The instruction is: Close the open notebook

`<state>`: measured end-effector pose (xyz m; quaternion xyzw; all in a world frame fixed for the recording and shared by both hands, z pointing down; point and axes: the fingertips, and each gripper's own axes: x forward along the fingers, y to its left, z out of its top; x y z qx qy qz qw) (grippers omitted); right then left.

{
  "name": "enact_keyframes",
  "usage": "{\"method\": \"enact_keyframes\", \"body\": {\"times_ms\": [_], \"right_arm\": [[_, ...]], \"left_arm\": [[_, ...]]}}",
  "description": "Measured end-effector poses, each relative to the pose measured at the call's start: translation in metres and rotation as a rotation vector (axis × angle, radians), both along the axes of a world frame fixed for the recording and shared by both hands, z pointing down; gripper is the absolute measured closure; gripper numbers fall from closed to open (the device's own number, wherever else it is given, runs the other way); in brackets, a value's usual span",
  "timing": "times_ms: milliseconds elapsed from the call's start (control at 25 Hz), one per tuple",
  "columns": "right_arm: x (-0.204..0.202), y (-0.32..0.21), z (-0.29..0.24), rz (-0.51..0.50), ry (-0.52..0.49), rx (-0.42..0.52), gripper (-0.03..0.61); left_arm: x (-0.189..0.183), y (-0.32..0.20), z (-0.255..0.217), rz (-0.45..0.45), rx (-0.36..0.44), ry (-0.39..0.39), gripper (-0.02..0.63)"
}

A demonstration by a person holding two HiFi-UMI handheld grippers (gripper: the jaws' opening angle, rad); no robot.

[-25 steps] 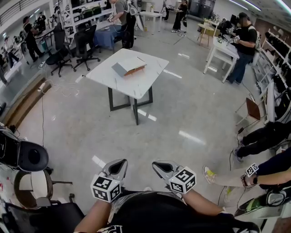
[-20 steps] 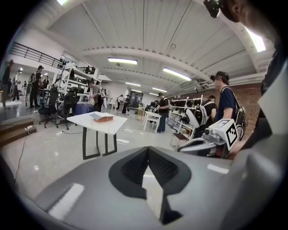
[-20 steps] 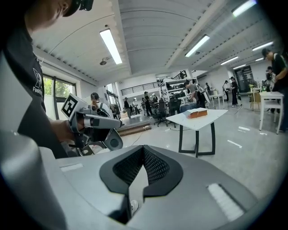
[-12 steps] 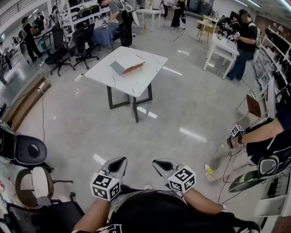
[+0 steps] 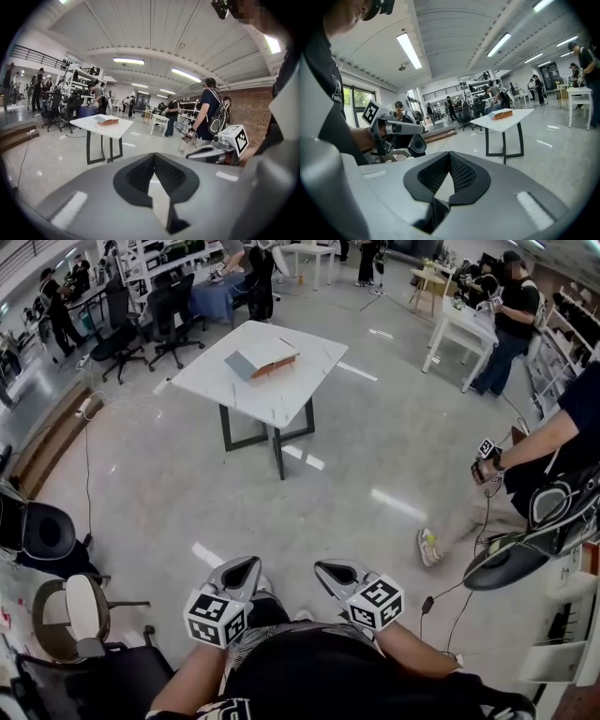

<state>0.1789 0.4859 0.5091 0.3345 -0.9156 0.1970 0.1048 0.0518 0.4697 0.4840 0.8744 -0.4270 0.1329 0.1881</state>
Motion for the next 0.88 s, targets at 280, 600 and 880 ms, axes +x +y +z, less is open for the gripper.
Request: {"method": "enact_keyframes", "body": {"times_ms": [280, 600, 880], "right_arm": [[-0.001, -0.021, 0.012, 0.009, 0.012, -0.028, 0.581], [-0.006, -0.07, 0.016, 0.025, 0.027, -0.059, 0.581], [-0.022, -0.136, 0.013, 0.02, 0.038, -0.079, 0.581]], "left_arm": [[0.002, -0.024, 0.016, 0.012, -0.03, 0.013, 0.555], [0.0, -0.08, 0.017, 0.02, -0.039, 0.034, 0.555], [-0.015, -0.146, 0.019, 0.027, -0.07, 0.032, 0.555]]}}
